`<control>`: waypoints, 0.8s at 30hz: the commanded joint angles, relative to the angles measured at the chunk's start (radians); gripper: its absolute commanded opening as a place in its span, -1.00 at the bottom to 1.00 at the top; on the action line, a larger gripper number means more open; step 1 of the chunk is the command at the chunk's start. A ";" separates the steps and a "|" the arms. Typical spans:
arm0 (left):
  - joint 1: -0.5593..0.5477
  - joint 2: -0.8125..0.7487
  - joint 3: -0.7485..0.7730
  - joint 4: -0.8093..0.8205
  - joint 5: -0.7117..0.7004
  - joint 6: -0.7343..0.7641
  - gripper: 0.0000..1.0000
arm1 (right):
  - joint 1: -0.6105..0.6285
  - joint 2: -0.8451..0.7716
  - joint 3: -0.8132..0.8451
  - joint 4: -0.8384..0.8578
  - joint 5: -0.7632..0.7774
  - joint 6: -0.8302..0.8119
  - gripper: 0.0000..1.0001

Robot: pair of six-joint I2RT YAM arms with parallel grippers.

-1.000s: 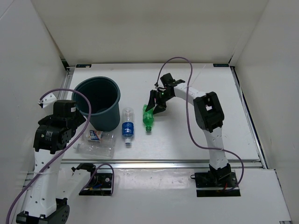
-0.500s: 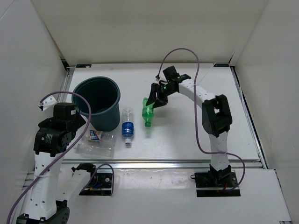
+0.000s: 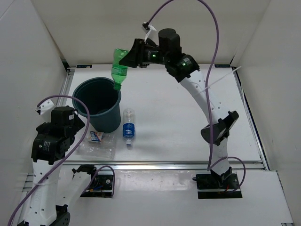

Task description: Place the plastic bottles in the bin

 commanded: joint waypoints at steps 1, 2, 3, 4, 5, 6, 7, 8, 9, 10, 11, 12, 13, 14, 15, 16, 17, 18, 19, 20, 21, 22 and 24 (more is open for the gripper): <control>-0.004 0.020 0.032 -0.026 -0.011 0.025 1.00 | 0.044 0.102 0.019 0.098 0.108 0.022 -0.38; -0.004 0.020 0.033 -0.026 -0.001 0.034 1.00 | 0.067 0.116 0.040 0.122 0.121 0.022 -0.35; -0.004 0.032 0.033 -0.026 0.000 0.043 1.00 | 0.079 0.141 0.051 0.163 0.135 0.022 -0.30; -0.004 0.033 0.042 -0.026 0.010 0.044 1.00 | 0.092 0.150 0.051 0.184 0.170 0.007 -0.27; -0.004 0.042 0.042 -0.026 0.010 0.044 1.00 | 0.113 0.150 0.051 0.204 0.187 -0.007 -0.22; -0.004 0.042 0.042 -0.026 0.010 0.054 1.00 | 0.122 0.162 0.051 0.227 0.213 -0.020 -0.22; -0.004 0.052 0.042 -0.026 0.019 0.054 1.00 | 0.122 0.173 0.065 0.237 0.230 -0.048 -0.16; -0.004 0.062 0.051 -0.026 0.020 0.054 1.00 | 0.133 0.173 0.076 0.238 0.246 -0.048 -0.09; -0.004 0.072 0.051 -0.026 0.020 0.054 1.00 | 0.133 0.173 0.088 0.238 0.246 -0.048 0.03; -0.004 0.072 0.051 -0.026 0.029 0.054 1.00 | 0.133 0.164 0.088 0.225 0.258 -0.063 0.52; -0.004 0.082 0.051 -0.026 0.029 0.054 1.00 | 0.133 0.144 0.073 0.212 0.258 -0.097 0.93; -0.004 0.082 0.051 -0.014 0.029 0.054 1.00 | 0.133 0.083 0.054 0.170 0.279 -0.118 1.00; -0.004 0.082 0.051 -0.013 0.029 0.054 1.00 | 0.133 0.040 0.030 0.147 0.333 -0.140 1.00; -0.004 0.082 0.051 -0.013 0.029 0.042 1.00 | 0.133 -0.064 -0.066 0.132 0.362 -0.155 1.00; -0.004 0.082 0.051 -0.013 0.017 0.030 1.00 | 0.119 -0.125 -0.144 0.132 0.384 -0.155 1.00; -0.004 0.082 0.051 -0.004 0.016 0.030 1.00 | 0.097 -0.238 -0.315 0.132 0.405 -0.155 1.00; -0.004 0.073 0.042 -0.004 0.016 0.019 1.00 | 0.081 -0.290 -0.402 0.141 0.405 -0.122 1.00; -0.004 0.072 0.042 -0.004 0.006 0.008 1.00 | 0.044 -0.336 -0.491 0.152 0.378 -0.104 1.00; -0.004 0.057 0.030 -0.004 0.006 0.008 1.00 | 0.026 -0.377 -0.581 0.152 0.355 -0.079 1.00; -0.004 0.040 0.011 0.005 0.006 0.008 1.00 | 0.007 -0.437 -0.669 0.152 0.337 -0.047 1.00; -0.004 0.031 0.002 0.005 0.006 -0.004 1.00 | -0.032 -0.456 -0.835 0.161 0.256 0.014 1.00; -0.004 0.031 0.002 0.005 0.006 -0.004 1.00 | -0.049 -0.466 -0.911 0.190 0.191 0.033 1.00; -0.004 0.008 -0.012 0.005 -0.004 -0.004 1.00 | -0.086 -0.454 -1.040 0.239 0.078 0.093 1.00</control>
